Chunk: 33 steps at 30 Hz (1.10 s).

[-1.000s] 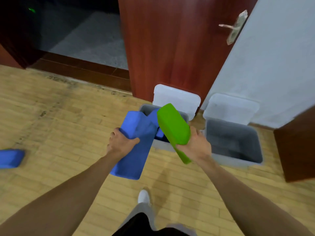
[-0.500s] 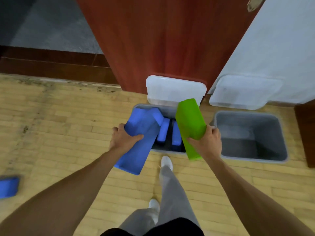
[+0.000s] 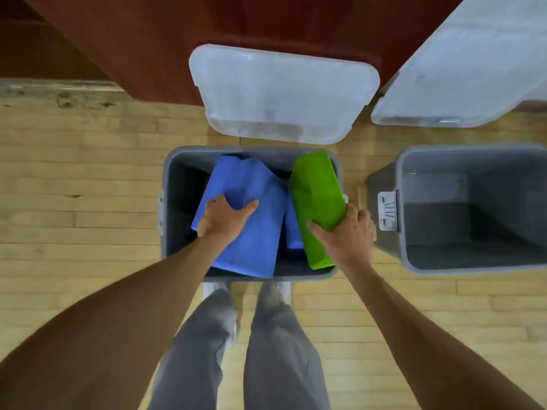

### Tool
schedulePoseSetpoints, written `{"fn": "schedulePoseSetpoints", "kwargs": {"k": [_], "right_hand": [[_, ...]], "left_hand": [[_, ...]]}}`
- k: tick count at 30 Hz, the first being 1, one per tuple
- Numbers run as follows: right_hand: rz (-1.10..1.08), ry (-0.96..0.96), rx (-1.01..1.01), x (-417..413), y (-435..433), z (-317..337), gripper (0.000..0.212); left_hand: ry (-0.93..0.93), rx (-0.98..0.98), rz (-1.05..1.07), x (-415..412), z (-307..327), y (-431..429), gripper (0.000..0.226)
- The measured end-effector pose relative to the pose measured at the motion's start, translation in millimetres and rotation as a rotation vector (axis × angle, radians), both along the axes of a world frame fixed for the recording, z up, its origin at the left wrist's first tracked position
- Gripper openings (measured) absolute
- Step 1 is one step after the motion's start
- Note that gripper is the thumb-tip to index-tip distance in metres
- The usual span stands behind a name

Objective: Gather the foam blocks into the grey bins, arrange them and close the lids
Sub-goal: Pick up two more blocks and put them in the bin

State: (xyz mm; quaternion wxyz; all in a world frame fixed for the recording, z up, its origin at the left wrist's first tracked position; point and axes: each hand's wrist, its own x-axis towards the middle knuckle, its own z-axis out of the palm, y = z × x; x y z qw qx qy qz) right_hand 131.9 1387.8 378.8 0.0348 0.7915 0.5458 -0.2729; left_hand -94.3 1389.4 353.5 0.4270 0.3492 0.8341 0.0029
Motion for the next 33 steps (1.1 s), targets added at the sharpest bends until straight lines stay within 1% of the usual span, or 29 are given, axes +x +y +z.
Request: {"fn": "schedulePoseSetpoints", "kwargs": {"k": [2,4,6,7,9,11,12,14,16,19,22,24,25,27,29,31,33], "right_hand": [[-0.026,-0.043,0.04,-3,12,-35,0.089],[-0.043,-0.079,0.046,-5,17,-66,0.092],[-0.033,-0.062,-0.007,-10,15,-93,0.095],[-0.017,-0.021,-0.053,-12,13,-103,0.095],[0.039,0.07,-0.138,-19,7,-115,0.085],[0.067,0.152,-0.173,-25,4,-114,0.066],[0.056,0.204,-0.176,-28,4,-109,0.056],[0.057,0.272,-0.201,-33,3,-90,0.038],[0.115,0.3,-0.269,-39,2,-60,0.03],[0.238,0.333,-0.418,-49,-4,5,0.029],[0.38,0.327,-0.51,-60,-17,78,0.028],[0.476,0.286,-0.536,-71,-26,127,0.022],[0.517,0.275,-0.541,-77,-32,150,0.023],[0.572,0.279,-0.54,-89,-46,189,0.027],[0.63,0.279,-0.506,-101,-60,217,0.025],[0.64,0.292,-0.515,-111,-81,237,0.02],[0.729,0.267,-0.533,-121,-101,249,0.018]], "left_hand": [[-0.022,0.004,-0.043,-2,-43,14,0.096],[-0.025,-0.015,-0.062,-2,-78,23,0.09],[-0.011,-0.029,-0.101,0,-104,27,0.078],[-0.005,-0.022,-0.122,1,-112,29,0.068],[-0.011,-0.007,-0.144,2,-120,28,0.048],[-0.045,-0.006,-0.145,0,-112,26,0.028],[-0.059,-0.009,-0.146,-2,-103,25,0.023],[-0.083,-0.037,-0.16,-11,-80,20,0.017],[-0.126,-0.074,-0.175,-23,-48,12,0.023],[-0.185,-0.105,-0.189,-42,16,-7,0.021],[-0.086,-0.089,-0.18,-60,96,-38,0.023],[-0.025,-0.06,-0.07,-73,148,-66,0.026],[-0.041,-0.064,0.006,-79,172,-84,0.025],[-0.145,-0.054,0.163,-90,217,-121,0.019],[-0.207,-0.011,0.328,-102,256,-169,0.019],[-0.228,0.037,0.512,-110,284,-225,0.02],[-0.227,0.048,0.619,-110,311,-280,0.016]]}}
